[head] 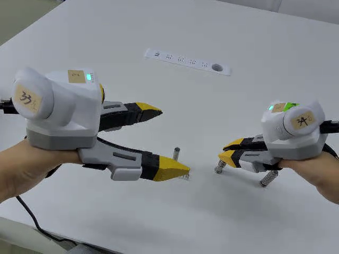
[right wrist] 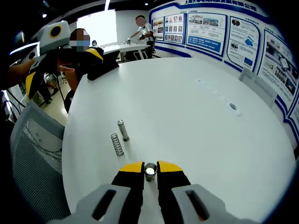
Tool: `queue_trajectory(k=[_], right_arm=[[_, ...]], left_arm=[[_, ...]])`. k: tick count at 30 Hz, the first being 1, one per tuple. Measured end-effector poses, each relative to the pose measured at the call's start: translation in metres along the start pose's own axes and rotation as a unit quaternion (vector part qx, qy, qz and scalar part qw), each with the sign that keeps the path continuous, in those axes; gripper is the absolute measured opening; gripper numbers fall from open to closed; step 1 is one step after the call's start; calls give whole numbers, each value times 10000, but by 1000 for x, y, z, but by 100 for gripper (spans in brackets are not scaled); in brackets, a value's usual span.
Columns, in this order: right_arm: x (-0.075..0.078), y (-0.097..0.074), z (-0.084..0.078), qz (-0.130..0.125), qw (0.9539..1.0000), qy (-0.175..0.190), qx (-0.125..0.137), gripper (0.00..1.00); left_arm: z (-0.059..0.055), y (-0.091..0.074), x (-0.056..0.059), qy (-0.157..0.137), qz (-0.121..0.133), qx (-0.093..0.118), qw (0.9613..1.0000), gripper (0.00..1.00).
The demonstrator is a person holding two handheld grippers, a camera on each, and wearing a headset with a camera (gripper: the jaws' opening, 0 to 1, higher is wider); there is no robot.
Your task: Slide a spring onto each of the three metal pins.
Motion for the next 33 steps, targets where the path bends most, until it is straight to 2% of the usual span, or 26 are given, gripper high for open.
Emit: queue_trajectory(k=[11,16,20,27,33], right_arm=[[-2,9,-7,51,9999,9,-136,12],[-2,10,-11,59,9998,-39,-206,12],[-2,9,-10,37,9997,-90,-228,12],[-1,2,-6,-1,9999,-60,-136,15],[-6,-9,7,-73,9998,-110,132,17]], left_arm=[[-5,1,-1,-22,18,-137,9999,76],[0,2,-1,-51,10,5,10000,76],[1,3,-1,-28,3,-9,10000,76],[3,3,-1,-36,-19,28,10000,76],[0,0,-2,4,7,-28,10000,77]])
Point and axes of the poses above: the centre of the closed fingertips' face, and the gripper's own axes: y roughly forward along the fingers, x roughly to its right, z roughly out of its top, the point moved 8 cm from there along -y, roughly backward along the fingers, and after that the axes turned 1 degree about y, right-handed, at the moved point
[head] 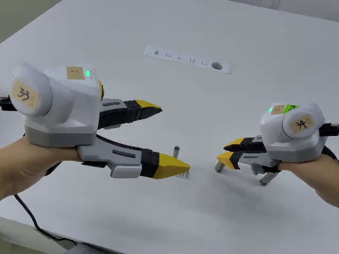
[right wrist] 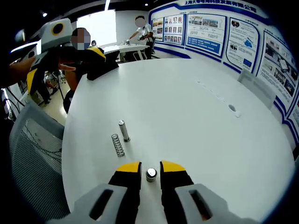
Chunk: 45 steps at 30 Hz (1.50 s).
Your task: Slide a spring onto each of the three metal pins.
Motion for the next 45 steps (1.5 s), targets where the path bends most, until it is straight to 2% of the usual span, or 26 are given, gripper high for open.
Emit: queue_trajectory(k=[4,8,11,15,20,25,29,33,42,45], right_arm=[[-14,0,19,178,9993,-287,178,18],[-32,9,33,491,9973,-496,247,18],[-42,21,33,695,9949,-733,75,19],[-50,38,25,912,9906,-985,-265,19],[-51,55,13,966,9878,-1030,-663,19],[-52,66,10,1021,9861,-1056,-779,19],[-52,73,8,1019,9860,-1011,-853,18],[-51,78,4,1058,9837,-1074,-981,17],[-53,83,1,1110,9821,-1136,-1011,15],[-52,81,1,1175,9827,-1078,-940,13]], left_arm=[[-6,-4,-3,-38,67,-62,10000,76],[-9,-8,-5,-74,124,-84,9999,76],[-13,-10,-6,-71,151,-135,9998,76],[-18,-16,-8,-104,194,-185,9996,76],[-20,-22,-13,-146,338,-164,9992,76],[-19,-27,-18,-179,433,-112,9988,75],[-21,-28,-18,-206,444,-113,9987,75],[-23,-28,-18,-221,446,-141,9987,75],[-23,-26,-20,-245,444,-132,9986,75],[-24,-27,-19,-256,449,-136,9986,75]])
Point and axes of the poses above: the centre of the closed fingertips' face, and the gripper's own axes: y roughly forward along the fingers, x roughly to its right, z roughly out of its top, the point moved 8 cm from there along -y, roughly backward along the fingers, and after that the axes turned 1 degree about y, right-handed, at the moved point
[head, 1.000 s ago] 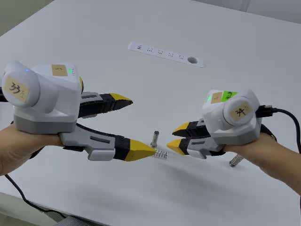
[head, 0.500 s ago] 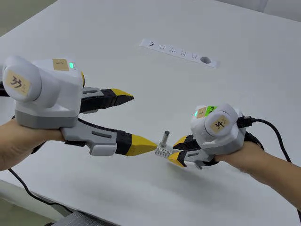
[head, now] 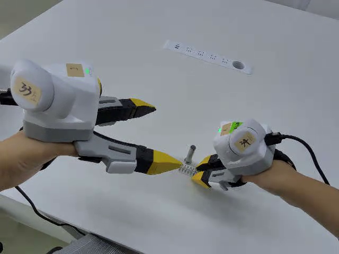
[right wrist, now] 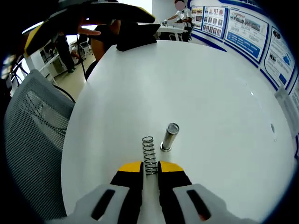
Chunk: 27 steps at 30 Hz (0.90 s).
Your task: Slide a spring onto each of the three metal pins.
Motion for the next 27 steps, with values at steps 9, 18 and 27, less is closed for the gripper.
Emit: queue_trajectory(k=[9,18,27], right_arm=[[-1,0,-1,33,10000,74,56,11],[-1,-12,2,-5,10000,82,34,10],[-18,-58,23,202,9987,-371,278,10]], left_arm=[[-2,1,-1,6,-8,-64,10000,74],[-4,4,2,32,-159,-297,9994,70],[-12,18,17,105,-347,-508,9981,62]])
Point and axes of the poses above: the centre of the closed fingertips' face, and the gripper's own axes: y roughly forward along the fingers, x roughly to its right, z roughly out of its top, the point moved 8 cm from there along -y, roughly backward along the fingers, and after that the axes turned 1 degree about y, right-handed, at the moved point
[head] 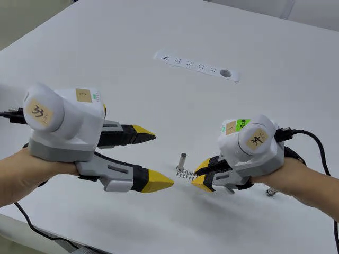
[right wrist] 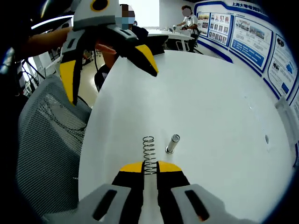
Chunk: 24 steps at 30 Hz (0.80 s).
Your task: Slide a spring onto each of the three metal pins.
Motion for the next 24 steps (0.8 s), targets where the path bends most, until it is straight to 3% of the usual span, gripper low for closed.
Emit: queue_trajectory(k=[4,10,20,24], right_arm=[[-9,-15,15,88,9989,-467,35,10],[-21,-29,36,99,9967,-772,214,10],[-37,-34,46,226,9923,-1181,286,10],[-41,-36,49,286,9903,-1320,341,10]], left_arm=[[1,4,2,42,22,-22,10000,58],[6,5,8,158,-20,13,9999,50],[10,2,21,322,-299,-13,9990,27],[10,1,24,309,-414,-35,9987,24]])
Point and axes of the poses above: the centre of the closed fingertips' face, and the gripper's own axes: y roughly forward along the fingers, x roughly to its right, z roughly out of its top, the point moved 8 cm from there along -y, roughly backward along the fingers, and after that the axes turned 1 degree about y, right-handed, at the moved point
